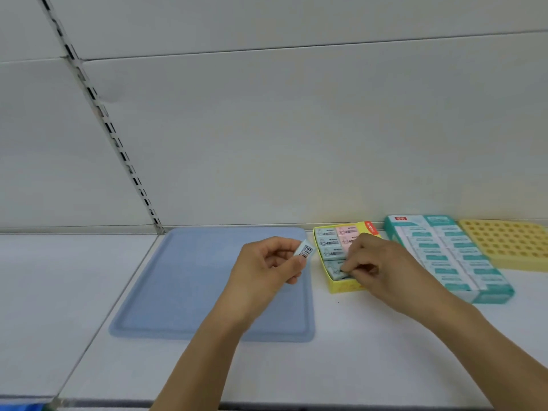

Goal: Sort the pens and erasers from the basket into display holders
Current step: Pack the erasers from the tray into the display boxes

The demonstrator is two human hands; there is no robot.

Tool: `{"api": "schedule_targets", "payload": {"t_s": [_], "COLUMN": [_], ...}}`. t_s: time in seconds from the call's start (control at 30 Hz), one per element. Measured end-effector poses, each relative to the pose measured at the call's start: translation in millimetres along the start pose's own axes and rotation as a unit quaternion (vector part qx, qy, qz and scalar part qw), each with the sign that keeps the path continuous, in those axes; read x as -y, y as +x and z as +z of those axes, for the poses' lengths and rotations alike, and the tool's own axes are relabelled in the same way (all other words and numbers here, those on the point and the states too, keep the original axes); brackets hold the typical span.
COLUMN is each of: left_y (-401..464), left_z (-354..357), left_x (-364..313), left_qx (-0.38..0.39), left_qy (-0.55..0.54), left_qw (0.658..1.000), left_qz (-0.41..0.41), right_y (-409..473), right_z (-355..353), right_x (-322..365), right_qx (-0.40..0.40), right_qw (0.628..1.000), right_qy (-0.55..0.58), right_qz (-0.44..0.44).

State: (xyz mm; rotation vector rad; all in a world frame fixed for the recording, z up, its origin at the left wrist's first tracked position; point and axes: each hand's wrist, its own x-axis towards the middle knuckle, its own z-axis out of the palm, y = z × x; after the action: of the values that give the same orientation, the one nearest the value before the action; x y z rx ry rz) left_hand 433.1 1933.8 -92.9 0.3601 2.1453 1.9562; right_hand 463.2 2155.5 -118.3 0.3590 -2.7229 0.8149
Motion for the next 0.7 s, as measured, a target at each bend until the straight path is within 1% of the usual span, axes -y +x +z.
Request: {"api": "schedule_targets", "payload": {"t_s": [0.1,0.13,0.2,0.23,0.27,0.3,0.37,0.43,0.57,0.7], "left_y": [2,3,5,6,7,8,11,14,17,14], "left_z": [5,6,6,7,9,11,18,24,27,37], "left_x": [0,0,0,-1,-3,-4,-8,-11,-10,-4], "left_qx": [-0.005,-0.009,-0.010,-0.007,-0.001,0.007,0.021,0.027,0.019,-0.005], "left_qy": [0.003,0.004,0.010,0.019,0.037,0.062,0.106,0.127,0.105,0.161], "left_qw": [1.000,1.000,1.000,1.000,0.999,0.998,0.993,0.989,0.991,0.975], "left_qz": [-0.004,-0.004,-0.001,0.005,0.014,0.027,0.055,0.074,0.078,0.153], "right_y": [1,0,0,-1,0,1,4,6,4,0], "right_z": [1,1,-3,-6,-9,-12,-15,-17,-24,-27], "right_x": [-1,-1,3,7,12,19,30,33,32,26], "right_qx": [0.009,0.000,-0.060,-0.096,-0.115,-0.109,-0.056,-0.033,-0.040,-0.050], "right_qw": [1.000,0.999,0.994,0.987,0.980,0.972,0.953,0.939,0.919,0.928], "right_qy": [0.004,0.010,0.054,0.089,0.126,0.173,0.265,0.306,0.346,0.324], "right_qz": [0.023,0.032,0.071,0.089,0.103,0.113,0.132,0.153,0.184,0.176]}}
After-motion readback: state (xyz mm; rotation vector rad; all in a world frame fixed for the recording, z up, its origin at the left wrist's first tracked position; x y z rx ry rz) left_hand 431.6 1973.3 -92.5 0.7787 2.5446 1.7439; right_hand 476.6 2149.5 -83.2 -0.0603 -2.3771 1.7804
